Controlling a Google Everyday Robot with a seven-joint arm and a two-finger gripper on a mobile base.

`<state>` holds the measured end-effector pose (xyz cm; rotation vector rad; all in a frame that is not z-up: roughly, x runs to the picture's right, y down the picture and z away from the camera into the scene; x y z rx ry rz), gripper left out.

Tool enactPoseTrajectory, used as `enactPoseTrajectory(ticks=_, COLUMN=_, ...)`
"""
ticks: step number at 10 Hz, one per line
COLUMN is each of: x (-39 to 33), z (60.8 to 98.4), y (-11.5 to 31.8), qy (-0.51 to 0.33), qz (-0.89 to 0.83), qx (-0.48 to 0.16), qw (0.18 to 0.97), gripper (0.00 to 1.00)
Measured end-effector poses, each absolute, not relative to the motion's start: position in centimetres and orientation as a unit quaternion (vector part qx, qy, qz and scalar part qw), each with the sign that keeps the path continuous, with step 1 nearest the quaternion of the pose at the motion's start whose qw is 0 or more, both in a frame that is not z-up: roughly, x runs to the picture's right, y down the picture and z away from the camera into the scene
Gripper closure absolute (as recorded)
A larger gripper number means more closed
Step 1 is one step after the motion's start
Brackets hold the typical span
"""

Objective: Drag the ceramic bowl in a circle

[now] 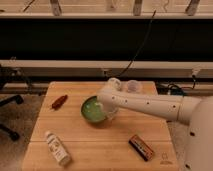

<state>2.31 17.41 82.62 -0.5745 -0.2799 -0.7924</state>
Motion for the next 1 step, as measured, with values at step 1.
enactPoseTrajectory(ticks=1, x=2.18, z=82.17, y=17.62, qy=-0.132, qz=-0.384, qx=-0.275, qw=0.871, gripper=0.81)
